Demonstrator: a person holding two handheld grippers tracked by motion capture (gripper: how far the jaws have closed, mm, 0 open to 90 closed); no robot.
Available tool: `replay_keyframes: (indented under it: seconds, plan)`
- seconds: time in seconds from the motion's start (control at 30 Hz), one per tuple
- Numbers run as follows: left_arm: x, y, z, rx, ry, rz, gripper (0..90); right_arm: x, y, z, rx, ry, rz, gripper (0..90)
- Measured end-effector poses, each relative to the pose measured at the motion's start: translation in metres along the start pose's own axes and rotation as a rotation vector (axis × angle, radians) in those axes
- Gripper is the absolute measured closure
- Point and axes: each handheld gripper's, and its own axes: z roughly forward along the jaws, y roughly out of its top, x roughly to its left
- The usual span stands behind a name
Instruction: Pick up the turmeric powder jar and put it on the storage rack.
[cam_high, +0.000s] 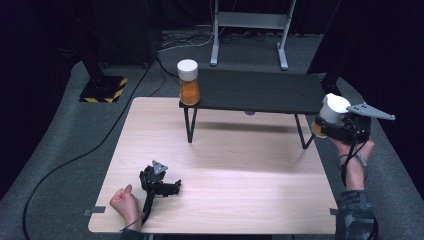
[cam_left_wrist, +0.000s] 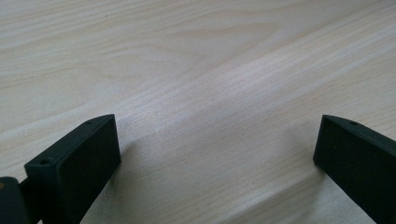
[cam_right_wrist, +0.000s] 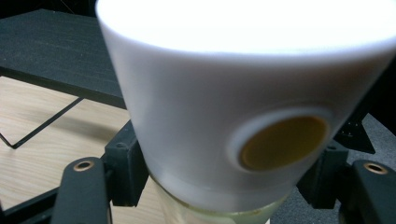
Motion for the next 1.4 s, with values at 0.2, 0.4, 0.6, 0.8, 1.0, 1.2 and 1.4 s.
replay_keyframes:
  seconds: [0.2,0.4,0.6,0.8,1.0,1.2,1.4]
  plan:
    - [0.0,0.0,0.0,0.0,0.0,0.0,0.0,-0.001,0.007,-0.001,-0.004,-0.005,-0.002,29.8]
    - [0.0,0.0,0.0,0.0,0.0,0.0,0.0,-0.002,0.013,-0.002,-0.006,-0.01,-0.001,29.8]
    - [0.0,0.0,0.0,0.0,0.0,0.0,0.0,-0.003,0.022,-0.003,-0.007,-0.02,-0.006,29.8]
    - [0.0,0.0,0.0,0.0,0.0,0.0,0.0,-0.003,0.031,-0.004,-0.012,-0.024,-0.013,29.8]
    - [0.0,0.0,0.0,0.0,0.0,0.0,0.0,-0.002,0.038,-0.002,-0.016,-0.025,-0.013,29.8]
    - [0.0,0.0,0.0,0.0,0.0,0.0,0.0,-0.001,0.046,0.002,-0.012,-0.026,-0.023,29.8]
    - [0.0,0.0,0.0,0.0,0.0,0.0,0.0,-0.001,0.051,0.006,-0.02,-0.023,-0.02,29.8]
